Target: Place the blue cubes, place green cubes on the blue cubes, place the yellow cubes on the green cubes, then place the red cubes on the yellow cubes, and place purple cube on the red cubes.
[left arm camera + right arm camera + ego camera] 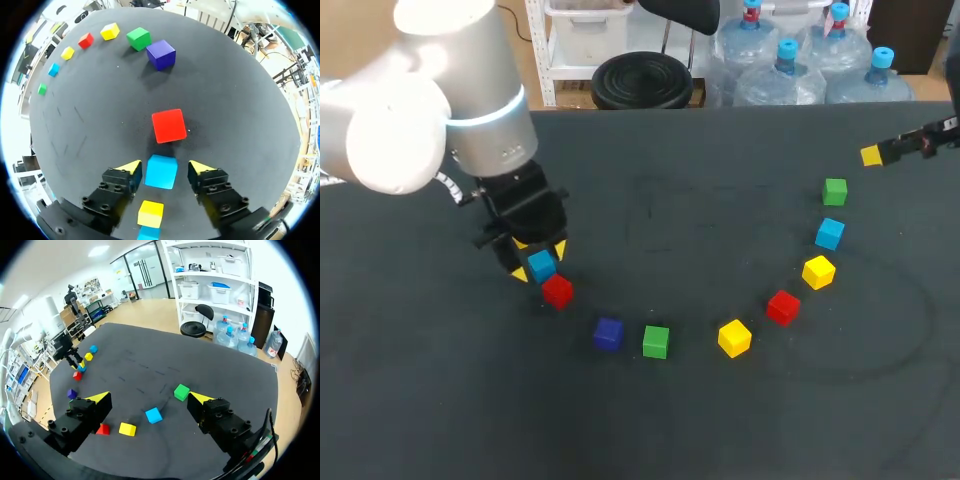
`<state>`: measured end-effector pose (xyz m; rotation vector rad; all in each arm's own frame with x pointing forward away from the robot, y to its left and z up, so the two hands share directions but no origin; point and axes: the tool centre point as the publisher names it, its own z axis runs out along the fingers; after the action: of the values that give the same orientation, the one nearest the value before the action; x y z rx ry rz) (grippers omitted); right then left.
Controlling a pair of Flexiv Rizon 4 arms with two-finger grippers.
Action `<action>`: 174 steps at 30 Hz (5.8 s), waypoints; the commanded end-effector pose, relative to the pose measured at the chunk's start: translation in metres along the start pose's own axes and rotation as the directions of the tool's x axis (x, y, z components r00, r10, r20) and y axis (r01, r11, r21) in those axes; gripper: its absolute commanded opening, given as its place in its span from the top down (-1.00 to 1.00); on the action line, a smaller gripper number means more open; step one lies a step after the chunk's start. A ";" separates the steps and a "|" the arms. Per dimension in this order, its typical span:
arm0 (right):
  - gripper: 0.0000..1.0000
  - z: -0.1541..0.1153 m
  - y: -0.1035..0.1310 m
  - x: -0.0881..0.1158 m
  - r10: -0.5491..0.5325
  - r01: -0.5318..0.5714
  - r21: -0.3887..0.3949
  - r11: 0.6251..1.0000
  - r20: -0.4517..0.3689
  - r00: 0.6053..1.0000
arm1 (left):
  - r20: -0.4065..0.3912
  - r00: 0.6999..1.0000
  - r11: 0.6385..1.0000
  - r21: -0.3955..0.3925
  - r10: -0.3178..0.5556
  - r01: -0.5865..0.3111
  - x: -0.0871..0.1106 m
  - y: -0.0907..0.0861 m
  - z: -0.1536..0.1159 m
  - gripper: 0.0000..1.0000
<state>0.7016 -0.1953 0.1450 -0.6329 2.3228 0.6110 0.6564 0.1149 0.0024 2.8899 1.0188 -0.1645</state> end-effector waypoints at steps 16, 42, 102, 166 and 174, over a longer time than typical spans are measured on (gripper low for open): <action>-1.00 0.001 -0.001 0.000 -0.001 0.001 -0.004 1.000 0.002 1.000 | 0.009 1.000 1.000 -0.009 -0.013 0.013 0.002 0.004 0.003 0.61; -1.00 0.001 -0.001 0.000 -0.001 0.001 -0.004 1.000 0.002 1.000 | 0.189 0.751 0.734 -0.163 -0.632 0.659 0.005 0.078 -0.054 1.00; -1.00 0.001 -0.001 0.000 -0.001 0.001 -0.004 1.000 0.002 1.000 | 0.041 0.601 0.594 -0.111 -0.798 0.797 -0.061 0.164 -0.002 1.00; -1.00 0.001 -0.001 0.000 -0.001 0.001 -0.004 1.000 0.002 1.000 | -0.014 0.634 0.632 -0.098 -0.773 0.768 -0.058 0.166 0.013 1.00; -1.00 0.001 -0.001 0.000 -0.001 0.001 -0.004 1.000 0.002 1.000 | -0.013 0.632 0.630 -0.095 -0.775 0.771 -0.061 0.169 0.015 1.00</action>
<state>0.7016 -0.1953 0.1451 -0.6328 2.3231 0.6110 0.7107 -0.0525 0.0008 2.1599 2.1586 -0.0788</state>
